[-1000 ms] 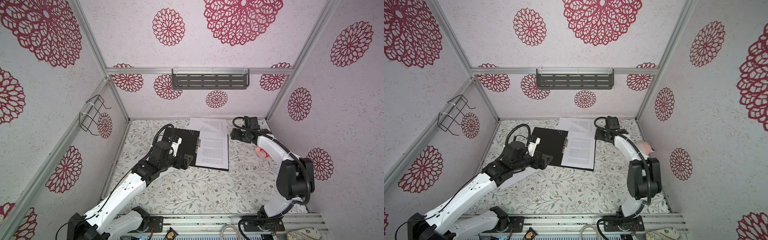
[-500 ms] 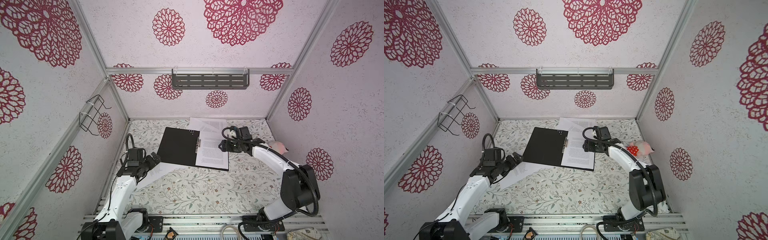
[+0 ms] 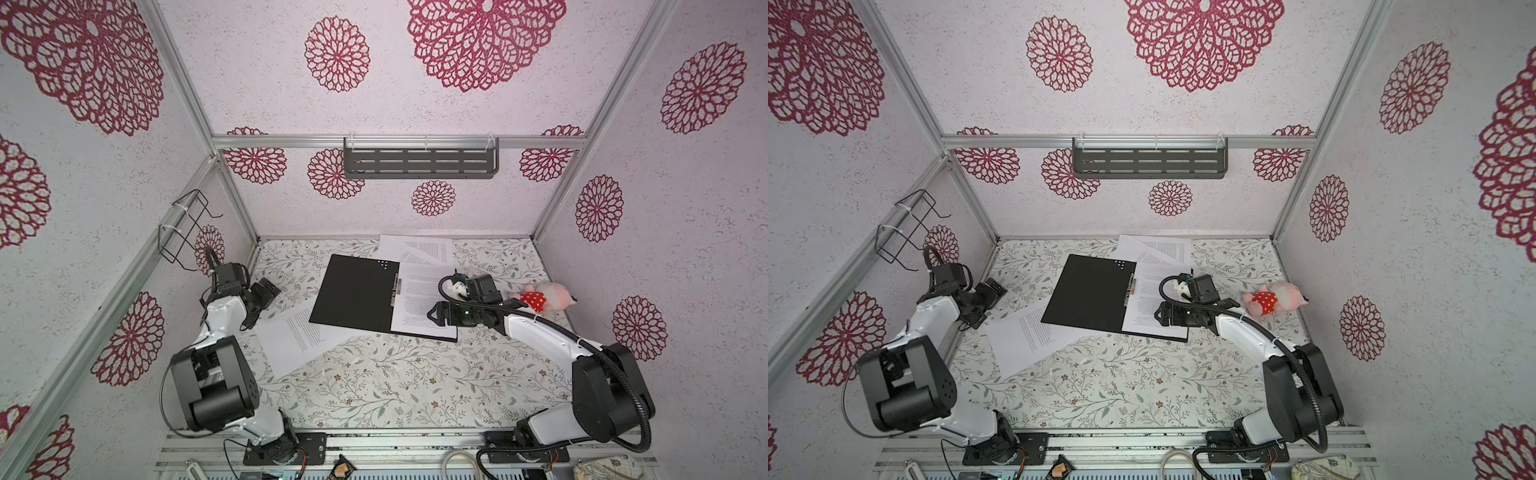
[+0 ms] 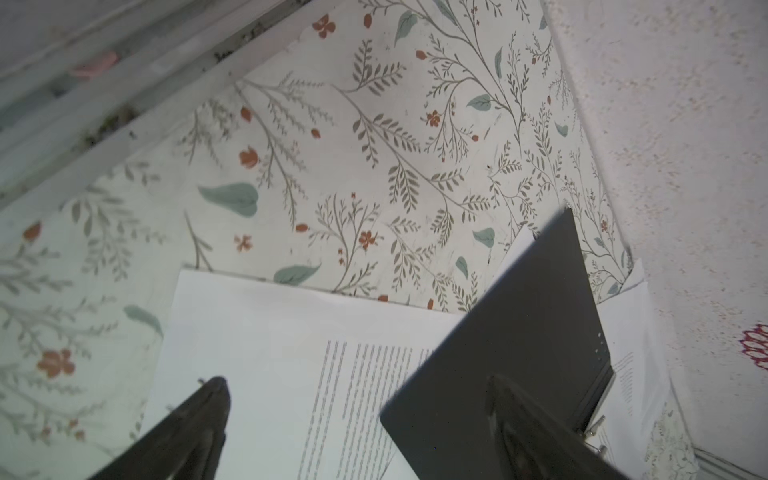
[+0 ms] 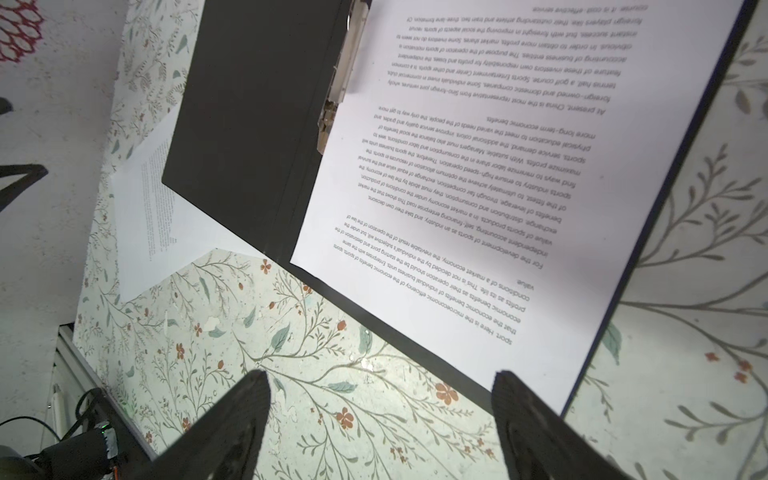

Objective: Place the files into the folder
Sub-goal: 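Open right gripper and withdraw while left gripper moves to a loose sheet, then grasp the loose sheet by the folder's near edge with left gripper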

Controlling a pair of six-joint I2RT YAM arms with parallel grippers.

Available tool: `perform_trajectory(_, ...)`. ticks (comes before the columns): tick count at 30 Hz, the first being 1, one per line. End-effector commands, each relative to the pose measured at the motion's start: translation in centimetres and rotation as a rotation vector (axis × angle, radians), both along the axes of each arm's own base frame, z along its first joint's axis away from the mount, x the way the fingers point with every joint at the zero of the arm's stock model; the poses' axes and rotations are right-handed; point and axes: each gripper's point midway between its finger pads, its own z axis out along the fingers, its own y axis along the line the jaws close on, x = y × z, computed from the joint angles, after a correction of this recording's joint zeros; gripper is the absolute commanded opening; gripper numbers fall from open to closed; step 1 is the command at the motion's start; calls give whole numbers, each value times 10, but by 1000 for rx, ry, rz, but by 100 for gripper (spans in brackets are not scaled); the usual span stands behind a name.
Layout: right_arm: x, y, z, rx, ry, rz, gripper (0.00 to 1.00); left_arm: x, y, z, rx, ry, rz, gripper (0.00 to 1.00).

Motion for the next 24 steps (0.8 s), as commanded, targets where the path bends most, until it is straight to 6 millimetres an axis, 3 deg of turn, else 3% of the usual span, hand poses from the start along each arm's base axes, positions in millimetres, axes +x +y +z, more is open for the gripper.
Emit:
perform_trajectory(1,-4,6,25,69,-69,7,89,0,14,-36,28,139,-120,99)
perform_trajectory(10,-24,-1,29,73,-84,21,96,6,2,-78,-90,184,-192,99)
perform_trajectory(13,-28,-2,27,77,-86,25,99,-5,0,-87,-95,226,-166,99)
perform_trajectory(18,-29,2,26,101,-87,42,99,-26,-22,-100,-134,324,-195,99)
perform_trajectory(24,-29,3,31,110,-104,55,99,-69,-51,-115,-116,471,-195,99)
